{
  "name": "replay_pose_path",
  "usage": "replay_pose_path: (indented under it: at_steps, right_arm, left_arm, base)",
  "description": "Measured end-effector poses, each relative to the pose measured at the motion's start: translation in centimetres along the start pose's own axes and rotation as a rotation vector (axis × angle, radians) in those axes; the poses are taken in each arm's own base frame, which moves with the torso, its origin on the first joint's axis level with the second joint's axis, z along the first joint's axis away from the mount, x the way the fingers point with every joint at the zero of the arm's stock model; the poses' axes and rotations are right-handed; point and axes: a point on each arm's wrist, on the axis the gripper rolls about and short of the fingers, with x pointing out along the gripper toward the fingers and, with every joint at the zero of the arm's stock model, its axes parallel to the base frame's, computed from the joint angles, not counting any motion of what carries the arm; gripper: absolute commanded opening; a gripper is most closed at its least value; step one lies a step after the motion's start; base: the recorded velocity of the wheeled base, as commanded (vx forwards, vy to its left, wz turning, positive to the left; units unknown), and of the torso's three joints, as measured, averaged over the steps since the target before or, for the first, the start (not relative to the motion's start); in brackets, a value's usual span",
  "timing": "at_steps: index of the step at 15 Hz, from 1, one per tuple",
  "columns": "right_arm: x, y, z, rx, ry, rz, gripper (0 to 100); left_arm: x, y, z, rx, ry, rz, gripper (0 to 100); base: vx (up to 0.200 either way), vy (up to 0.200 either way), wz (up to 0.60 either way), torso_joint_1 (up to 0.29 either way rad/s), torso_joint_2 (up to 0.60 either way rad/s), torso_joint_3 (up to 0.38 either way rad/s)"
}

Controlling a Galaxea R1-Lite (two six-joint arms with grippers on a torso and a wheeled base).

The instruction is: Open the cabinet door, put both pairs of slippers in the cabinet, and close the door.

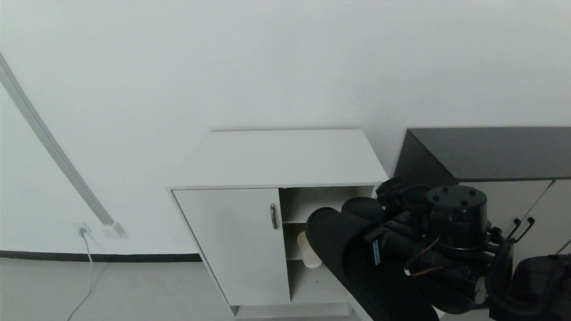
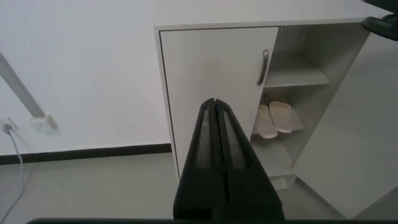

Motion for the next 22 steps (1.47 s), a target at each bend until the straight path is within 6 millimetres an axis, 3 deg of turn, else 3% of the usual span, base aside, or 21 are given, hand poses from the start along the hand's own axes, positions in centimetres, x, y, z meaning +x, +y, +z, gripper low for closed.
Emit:
replay_pose_path:
  at_steps: [22]
  right_arm:
    - [-0.03, 0.13, -0.21, -0.017, 0.008, 0.000, 0]
  left_arm:
    - [0.00, 0.00, 0.00, 0.000, 0.000, 0.000, 0]
  base:
    - [0.000, 0.000, 0.00, -0.192, 0.51, 0.308]
